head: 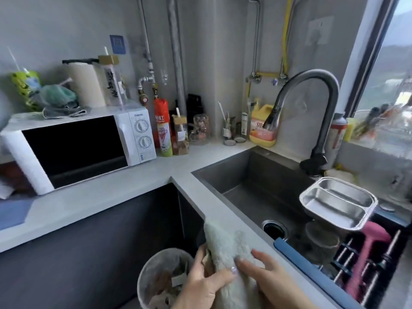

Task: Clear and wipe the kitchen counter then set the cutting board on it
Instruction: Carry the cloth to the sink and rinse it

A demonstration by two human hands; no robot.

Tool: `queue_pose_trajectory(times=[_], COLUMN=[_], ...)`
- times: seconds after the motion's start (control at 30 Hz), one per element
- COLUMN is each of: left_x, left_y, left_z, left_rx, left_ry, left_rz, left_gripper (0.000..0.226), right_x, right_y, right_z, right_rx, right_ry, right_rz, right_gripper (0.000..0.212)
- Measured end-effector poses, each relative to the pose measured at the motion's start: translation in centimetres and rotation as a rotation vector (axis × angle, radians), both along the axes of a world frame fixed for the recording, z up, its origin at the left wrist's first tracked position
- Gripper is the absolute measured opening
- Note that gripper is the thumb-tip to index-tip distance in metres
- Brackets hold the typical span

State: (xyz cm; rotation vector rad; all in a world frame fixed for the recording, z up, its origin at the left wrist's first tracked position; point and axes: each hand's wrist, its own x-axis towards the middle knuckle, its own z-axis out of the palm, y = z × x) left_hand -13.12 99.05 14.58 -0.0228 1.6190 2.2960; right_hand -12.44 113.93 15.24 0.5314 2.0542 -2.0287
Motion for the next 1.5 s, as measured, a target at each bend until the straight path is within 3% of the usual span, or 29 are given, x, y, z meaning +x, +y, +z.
queue_pose_trajectory(times=[0.13, 0.27, 0.4, 0.53, 0.87, 0.93, 0.97, 1.03, 1.1, 1.13, 1.23, 1.37, 1.5], left_x=[-8.1, -16.1, -24.2, -33.5, -58.8, -62.1, -63.2, -63.8, -63.3, -63.1, -63.7, -63.4, -60.8], left_y=[-0.1, -0.4, -0.9, -1.6, 0.8, 1.5, 1.6, 1.5, 1.4, 1.3, 1.6, 1.8, 3.1], left_z=[0.6, 0.8, -0.2, -1.9, -3.0, -3.9, -4.7, -6.7, -9.0, -9.9, -10.5, -9.8, -8.3], left_rx=[-0.015, -0.123, -0.19, -0.317, -0.527, -0.766, -0.963, -1.252, -1.32, -1.33, -1.342, -1.443, -1.461], left_ry=[-0.004, 0.038, 0.016, -0.002, 0.277, 0.371, 0.45, 0.605, 0.682, 0.694, 0.713, 0.673, 0.66], left_rz=[0.098, 0.165, 0.247, 0.108, -0.062, -0.069, -0.103, -0.237, -0.366, -0.369, -0.325, -0.356, -0.318], left_gripper=[0.065, 0.047, 0.036, 0.029, 0.037, 0.057, 0.065, 0.067, 0.058, 0.055, 0.051, 0.051, 0.055], right_x=[-8.4, -16.5, -23.8, -31.2, -52.5, -55.3, -56.3, -57.0, -56.9, -56.7, -57.0, -56.4, -50.8], right_y=[0.2, -1.0, -1.8, -2.6, -3.0, -2.5, -2.4, -2.6, -3.1, -3.3, -2.8, -2.7, -2.3], right_z=[-0.9, -1.5, -2.3, -3.3, -3.3, -3.6, -4.2, -6.0, -8.6, -9.6, -10.5, -9.8, -8.6], right_rx=[0.122, 0.132, 0.072, -0.033, -0.033, 0.042, 0.143, 0.528, 0.884, 0.968, 1.049, 0.998, 0.958], right_ry=[0.151, 0.255, 0.229, 0.143, 0.085, 0.055, 0.019, -0.096, -0.134, -0.129, -0.151, -0.235, -0.133], right_rz=[-0.052, -0.125, -0.212, -0.303, -0.652, -0.632, -0.59, -0.367, -0.092, -0.013, 0.019, 0.089, -0.122], right_gripper=[0.054, 0.055, 0.058, 0.062, 0.07, 0.077, 0.081, 0.081, 0.067, 0.061, 0.055, 0.056, 0.054])
